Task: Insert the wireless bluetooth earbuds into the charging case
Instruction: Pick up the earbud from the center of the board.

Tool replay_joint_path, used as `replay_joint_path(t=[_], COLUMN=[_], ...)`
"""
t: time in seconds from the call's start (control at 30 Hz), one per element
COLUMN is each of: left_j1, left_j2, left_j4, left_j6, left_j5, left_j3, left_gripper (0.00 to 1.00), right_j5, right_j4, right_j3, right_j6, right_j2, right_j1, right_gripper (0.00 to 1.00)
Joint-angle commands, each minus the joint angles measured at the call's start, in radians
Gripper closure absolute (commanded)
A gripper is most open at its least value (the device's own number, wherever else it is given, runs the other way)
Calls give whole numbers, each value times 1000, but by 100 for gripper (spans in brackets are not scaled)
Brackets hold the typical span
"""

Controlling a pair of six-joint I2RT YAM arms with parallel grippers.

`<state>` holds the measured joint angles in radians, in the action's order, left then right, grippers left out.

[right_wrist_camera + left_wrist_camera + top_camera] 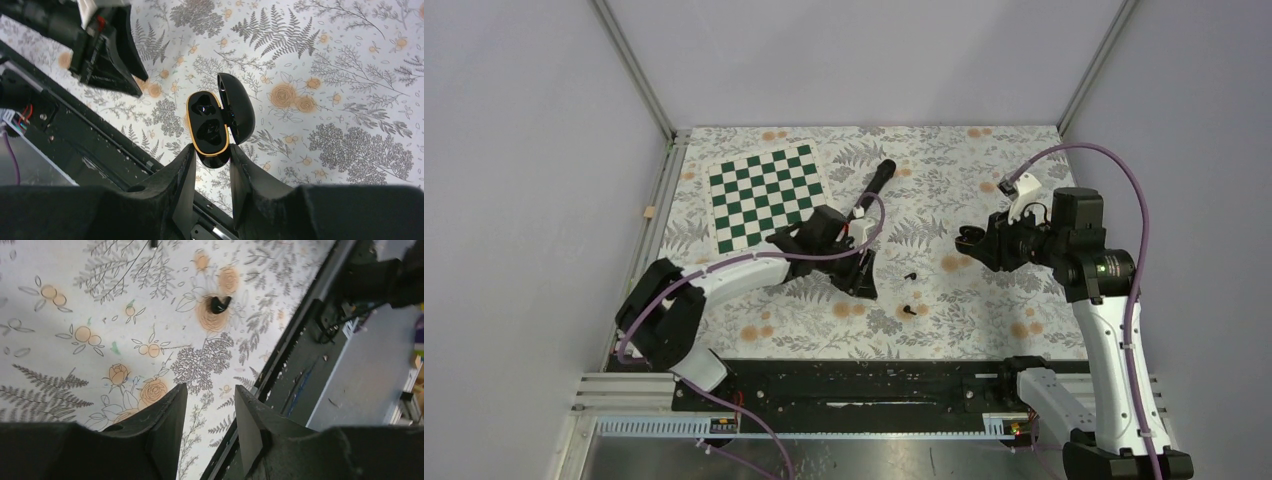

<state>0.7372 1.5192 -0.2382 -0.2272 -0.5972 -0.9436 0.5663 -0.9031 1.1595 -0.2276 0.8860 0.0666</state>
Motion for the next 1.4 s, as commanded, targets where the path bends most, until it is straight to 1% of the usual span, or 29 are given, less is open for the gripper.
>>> replay_joint_path(t=[0.0, 0.07, 0.13, 0.2, 0.27, 0.3, 0.37, 0.4, 0.43, 0.5, 0.6, 0.67, 0.73, 0.77, 0.87, 1.13, 1.23, 1.37], left_j1=[68, 94, 103, 111, 116, 118, 118, 117, 116, 114, 115, 115, 114, 113, 115, 123, 134, 154], left_j2=[56, 90, 148, 202, 266, 306, 400, 439, 471, 498, 497, 506, 530, 546, 589, 715, 745, 769], left_j4=[73, 135, 167, 157, 87, 43, -158, -259, -357, -505, -619, -650, -664, -676, -682, -682, -701, -725], left_j6=[-177, -225, -255, -197, -49, 49, 252, 408, 531, 775, 1100, 1225, 1294, 1326, 1386, 1455, 1502, 1574], left_j5=[170, 206, 248, 275, 239, 193, 115, 65, 15, -30, -23, -1, 14, 12, 2, 8, 13, 47], left_j3=[-47, -53, -91, -171, -301, -363, -531, -608, -670, -731, -734, -740, -773, -795, -846, -1020, -1048, -1045], left_gripper=[59, 59, 61, 62, 62, 62, 61, 61, 60, 59, 59, 61, 62, 63, 66, 68, 68, 68], right_j5=[-42, -38, -41, -44, -29, -25, -22, -21, -19, -23, -21, -33, -42, -46, -71, -82, -74, -63], right_j4=[67, 91, 128, 125, 108, 99, 94, 94, 94, 94, 90, 87, 84, 82, 70, 55, 56, 57], right_j3=[25, 20, 4, 10, 31, 36, 42, 46, 50, 61, 81, 87, 89, 90, 92, 108, 119, 143], right_j6=[109, 117, 126, 134, 136, 134, 143, 150, 157, 176, 195, 214, 221, 242, 256, 285, 289, 287], right_j2=[3, 4, -2, 3, 11, 13, 13, 14, 14, 15, 21, 22, 19, 17, 9, 23, 31, 49], right_j1=[-27, -27, -28, -34, -44, -45, -46, -47, -48, -53, -57, -60, -60, -87, -101, -135, -147, -155], right_gripper=[100, 100, 100, 100, 100, 100, 100, 100, 100, 100, 100, 100, 100, 100, 100, 100, 100, 100])
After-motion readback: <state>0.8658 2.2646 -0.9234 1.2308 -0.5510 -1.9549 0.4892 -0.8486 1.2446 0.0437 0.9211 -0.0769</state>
